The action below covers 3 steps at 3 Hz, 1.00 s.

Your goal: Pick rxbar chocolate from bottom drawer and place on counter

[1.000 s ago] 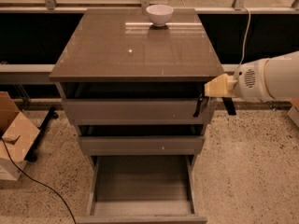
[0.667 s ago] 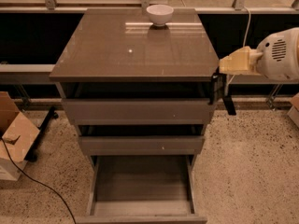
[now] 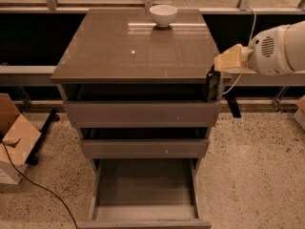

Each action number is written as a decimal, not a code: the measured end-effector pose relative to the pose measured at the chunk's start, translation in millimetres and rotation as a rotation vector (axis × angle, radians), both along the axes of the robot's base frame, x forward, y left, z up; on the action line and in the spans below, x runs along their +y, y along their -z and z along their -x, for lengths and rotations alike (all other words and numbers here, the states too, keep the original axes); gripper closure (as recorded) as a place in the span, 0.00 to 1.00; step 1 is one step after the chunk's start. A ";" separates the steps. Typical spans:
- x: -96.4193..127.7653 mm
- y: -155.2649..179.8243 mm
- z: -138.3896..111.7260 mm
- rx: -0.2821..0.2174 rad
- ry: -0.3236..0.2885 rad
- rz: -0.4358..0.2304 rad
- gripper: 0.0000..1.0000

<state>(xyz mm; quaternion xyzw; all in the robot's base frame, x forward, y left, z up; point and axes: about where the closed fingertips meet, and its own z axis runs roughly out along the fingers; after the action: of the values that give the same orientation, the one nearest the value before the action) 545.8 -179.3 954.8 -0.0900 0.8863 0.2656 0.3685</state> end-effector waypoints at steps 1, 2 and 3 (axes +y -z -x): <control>12.2 5.7 -35.2 -0.009 -0.036 0.012 1.00; 34.1 6.0 -82.1 -0.022 -0.094 0.011 1.00; 56.4 0.4 -113.0 -0.036 -0.143 0.009 1.00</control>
Offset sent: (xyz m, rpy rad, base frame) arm 0.1141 0.0465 -0.0022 -0.0062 -0.0395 0.1288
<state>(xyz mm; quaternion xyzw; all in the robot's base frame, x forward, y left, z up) 658.8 -122.9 954.4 -0.1593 0.8720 0.2855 0.3642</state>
